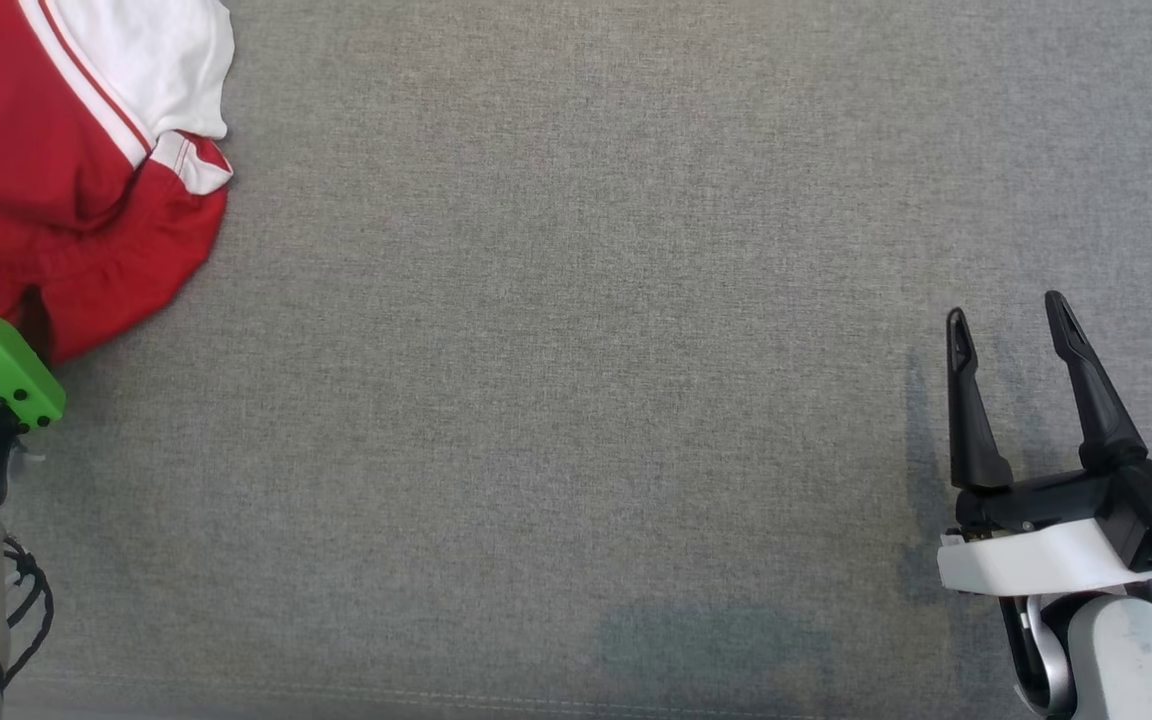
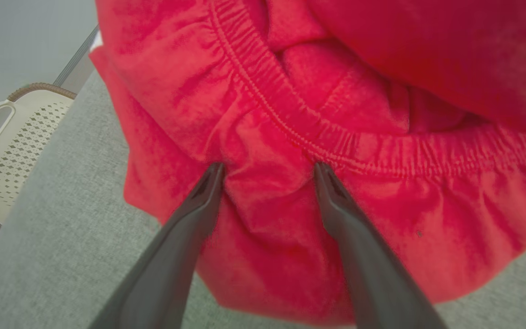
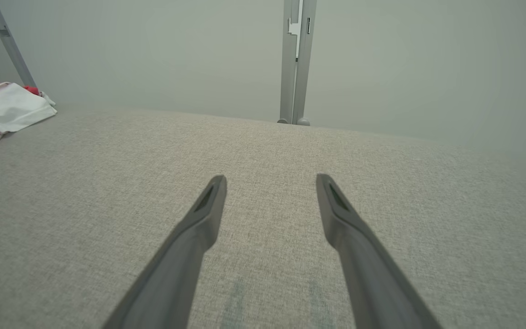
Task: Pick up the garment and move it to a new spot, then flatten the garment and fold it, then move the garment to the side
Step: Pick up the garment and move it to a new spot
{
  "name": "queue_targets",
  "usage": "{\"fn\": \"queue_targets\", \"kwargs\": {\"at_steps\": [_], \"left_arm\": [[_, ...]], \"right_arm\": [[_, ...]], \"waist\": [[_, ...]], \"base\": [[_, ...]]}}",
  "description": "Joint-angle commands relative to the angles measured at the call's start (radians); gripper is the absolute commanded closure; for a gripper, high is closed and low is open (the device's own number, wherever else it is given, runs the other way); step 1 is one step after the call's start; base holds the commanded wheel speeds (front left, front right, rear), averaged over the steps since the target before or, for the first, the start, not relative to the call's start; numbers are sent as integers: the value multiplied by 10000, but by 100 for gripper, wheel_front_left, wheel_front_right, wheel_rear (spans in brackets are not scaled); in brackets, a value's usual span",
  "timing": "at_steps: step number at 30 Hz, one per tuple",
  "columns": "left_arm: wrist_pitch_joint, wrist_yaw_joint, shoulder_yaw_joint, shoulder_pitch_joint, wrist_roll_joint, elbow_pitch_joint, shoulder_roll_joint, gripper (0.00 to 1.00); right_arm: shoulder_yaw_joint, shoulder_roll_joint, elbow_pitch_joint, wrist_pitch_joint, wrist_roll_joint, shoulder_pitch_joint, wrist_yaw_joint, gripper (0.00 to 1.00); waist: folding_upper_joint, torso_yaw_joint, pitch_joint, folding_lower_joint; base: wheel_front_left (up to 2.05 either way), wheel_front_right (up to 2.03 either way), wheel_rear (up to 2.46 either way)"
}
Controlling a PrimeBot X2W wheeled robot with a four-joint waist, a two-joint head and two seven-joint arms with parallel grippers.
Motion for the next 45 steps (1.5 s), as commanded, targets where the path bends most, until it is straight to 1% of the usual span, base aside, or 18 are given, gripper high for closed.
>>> {"fn": "queue_targets", "kwargs": {"at_steps": [1, 2, 3, 4, 8, 14, 19, 22, 29, 34, 39, 43, 45], "left_arm": [[84, -27, -70, -67, -58, 239, -34, 20], [-25, -28, -78, -72, -85, 298, -18, 58], [-103, -24, -77, -99, -109, 364, 21, 89], [-201, -18, -104, -129, -96, 408, 34, 100], [-683, -19, -213, -209, -197, 399, -29, 100], [-1253, -20, -514, -48, -193, 233, 188, 100], [-1630, -21, -814, 90, -162, -101, 540, 100], [-1775, -21, -1168, 67, 4, -460, 816, 100], [-1722, -22, -2011, -154, 297, -1542, 1417, 100], [-1420, -22, -2769, -227, 391, -2571, 1562, 100], [-1097, -22, -3631, -200, 168, -3873, 1326, 100], [-999, -22, -4242, -68, 41, -4785, 884, 100], [-1058, -22, -4502, 72, -35, -5100, 554, 100]], "right_arm": [[19, -29, -72, -35, -114, -125, -1, 0], [14, -29, -75, -35, -134, -135, -3, 0], [13, -29, -78, -35, -136, -148, -1, 0], [5, -29, -77, -34, -138, -158, -1, 0], [-16, -29, -37, -34, -137, -190, -3, 0], [12, -29, 76, -34, 55, -159, -3, 0], [18, -29, 251, -36, 293, 6, -3, 0], [-28, -29, 368, -36, 484, 120, -3, 0], [-81, -29, 661, -34, 969, 550, -1, 0], [-157, -29, 810, -34, 1275, 905, -1, 0], [-317, -31, 834, -34, 1383, 1181, -3, 0], [-557, -29, 802, -34, 1392, 1348, -3, 0], [-658, -31, 775, -36, 1388, 1378, -1, 0]], "waist": [[0, -18, 81, 0], [0, -10, 88, 0], [0, -6, 96, 0], [0, 2, 89, 0], [0, 51, -47, 0], [0, 92, -478, 0], [0, 134, -1233, 0], [0, 155, -1821, 0], [0, 80, -3280, 0], [0, -220, -4112, 0], [0, -700, -4538, 0], [0, -1127, -4641, 0], [0, -1353, -4649, 0]], "base": [[0, 0, 0], [0, 0, 0], [0, 0, 0], [0, 0, 0], [0, 0, 0], [0, 0, 0], [0, 0, 0], [0, 0, 0], [0, 0, 0], [0, 0, 0], [0, 0, 0], [0, 0, 0], [0, 0, 0]]}}
